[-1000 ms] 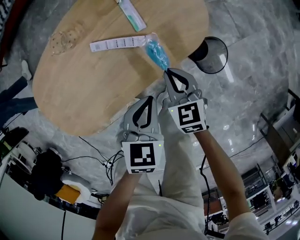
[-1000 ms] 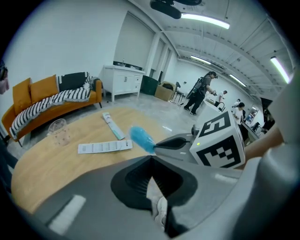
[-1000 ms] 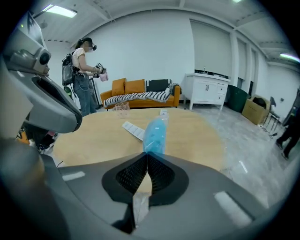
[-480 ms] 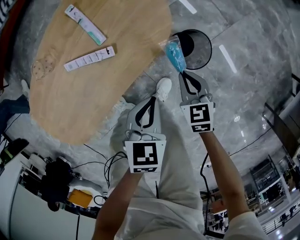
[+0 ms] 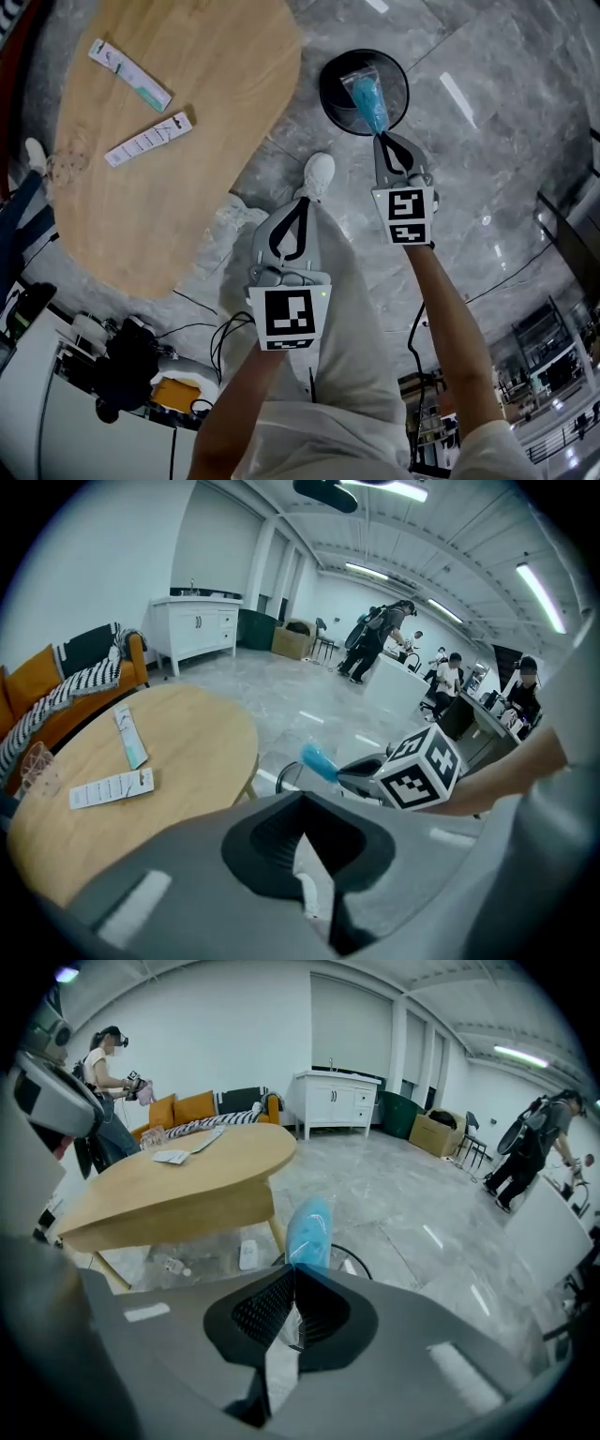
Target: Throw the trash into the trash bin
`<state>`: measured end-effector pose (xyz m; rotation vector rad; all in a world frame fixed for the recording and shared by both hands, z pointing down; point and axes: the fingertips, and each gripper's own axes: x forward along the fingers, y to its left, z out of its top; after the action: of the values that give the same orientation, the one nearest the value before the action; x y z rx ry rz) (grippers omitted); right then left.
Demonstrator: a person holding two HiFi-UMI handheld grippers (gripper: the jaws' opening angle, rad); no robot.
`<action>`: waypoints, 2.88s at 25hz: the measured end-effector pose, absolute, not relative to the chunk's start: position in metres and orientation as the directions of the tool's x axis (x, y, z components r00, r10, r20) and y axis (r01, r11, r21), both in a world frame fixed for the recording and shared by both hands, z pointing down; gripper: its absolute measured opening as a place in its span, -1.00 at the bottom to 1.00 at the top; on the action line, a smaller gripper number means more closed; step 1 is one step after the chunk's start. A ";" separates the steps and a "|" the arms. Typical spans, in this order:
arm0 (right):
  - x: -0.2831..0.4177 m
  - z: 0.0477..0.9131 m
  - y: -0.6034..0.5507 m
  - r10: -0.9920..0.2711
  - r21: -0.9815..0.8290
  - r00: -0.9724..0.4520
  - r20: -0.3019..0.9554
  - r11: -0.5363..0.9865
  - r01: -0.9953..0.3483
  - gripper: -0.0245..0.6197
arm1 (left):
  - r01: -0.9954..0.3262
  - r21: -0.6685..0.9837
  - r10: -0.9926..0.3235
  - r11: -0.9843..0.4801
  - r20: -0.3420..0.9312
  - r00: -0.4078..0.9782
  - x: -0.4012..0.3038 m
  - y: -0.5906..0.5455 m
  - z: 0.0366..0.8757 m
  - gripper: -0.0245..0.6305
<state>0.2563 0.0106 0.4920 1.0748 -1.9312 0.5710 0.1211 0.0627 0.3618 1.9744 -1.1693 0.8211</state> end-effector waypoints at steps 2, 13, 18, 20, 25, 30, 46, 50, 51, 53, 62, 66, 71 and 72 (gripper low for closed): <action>0.266 0.504 0.009 -0.458 0.012 -0.267 0.848 0.520 -0.854 -0.83 | -0.903 0.241 -0.460 -0.357 0.796 0.394 0.124 0.062 0.365 -0.93; 0.278 0.532 0.014 -0.385 0.016 -0.221 0.896 0.526 -0.850 -0.29 | -0.911 0.232 -0.464 -0.342 0.801 0.378 0.123 0.049 0.369 -0.93; 0.262 0.526 0.012 -0.387 0.004 -0.256 0.886 0.558 -0.830 -0.34 | -0.917 0.233 -0.472 -0.324 0.800 0.371 0.121 0.048 0.369 -0.93; 0.257 0.524 0.011 -0.389 0.001 -0.266 0.882 0.566 -0.824 -0.35 | -0.919 0.233 -0.478 -0.317 0.798 0.368 0.120 0.049 0.368 -0.93; 0.236 0.512 0.007 -0.394 -0.011 -0.305 0.867 0.596 -0.803 -0.39 | -0.926 0.234 -0.497 -0.296 0.791 0.358 0.114 0.054 0.360 -0.93; 0.200 0.500 0.005 -0.396 -0.012 -0.355 0.847 0.653 -0.758 -0.38 | -0.936 0.234 -0.520 -0.265 0.782 0.343 0.096 0.059 0.352 -0.93; 0.032 0.448 -0.001 -0.364 0.039 -0.549 0.752 0.857 -0.515 -0.30 | -0.966 0.255 -0.601 -0.047 0.765 0.232 -0.020 0.089 0.354 -0.93; -0.012 0.446 -0.005 -0.336 0.041 -0.571 0.749 0.884 -0.466 -0.26 | -0.965 0.260 -0.624 -0.027 0.750 0.219 -0.055 0.087 0.346 -0.93; -0.020 0.446 -0.007 -0.333 0.046 -0.575 0.748 0.889 -0.455 -0.25 | -0.966 0.257 -0.630 -0.029 0.746 0.218 -0.062 0.085 0.345 -0.93; -0.036 0.449 -0.010 -0.324 0.064 -0.574 0.752 0.903 -0.426 -0.24 | -0.967 0.256 -0.641 -0.023 0.738 0.210 -0.075 0.086 0.345 -0.93; -0.091 0.469 -0.021 -0.279 0.114 -0.542 0.793 0.941 -0.318 -0.06 | -0.958 0.287 -0.641 0.002 0.735 0.219 -0.123 0.106 0.347 -0.93; -0.103 0.482 -0.027 -0.260 0.132 -0.507 0.822 0.952 -0.275 0.03 | -0.954 0.299 -0.628 0.021 0.746 0.220 -0.147 0.121 0.352 -0.93; -0.119 0.488 -0.020 -0.228 0.144 -0.495 0.839 0.969 -0.203 -0.19 | -0.953 0.300 -0.621 0.051 0.757 0.204 -0.172 0.139 0.359 -0.93; -0.121 0.489 -0.017 -0.221 0.139 -0.497 0.839 0.970 -0.198 -0.21 | -0.952 0.300 -0.620 0.056 0.758 0.202 -0.173 0.142 0.360 -0.93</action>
<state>-0.1209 -0.0170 0.4894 0.2949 -2.1046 -0.0289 -0.1730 0.1418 0.3603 1.6522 -1.5056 0.5072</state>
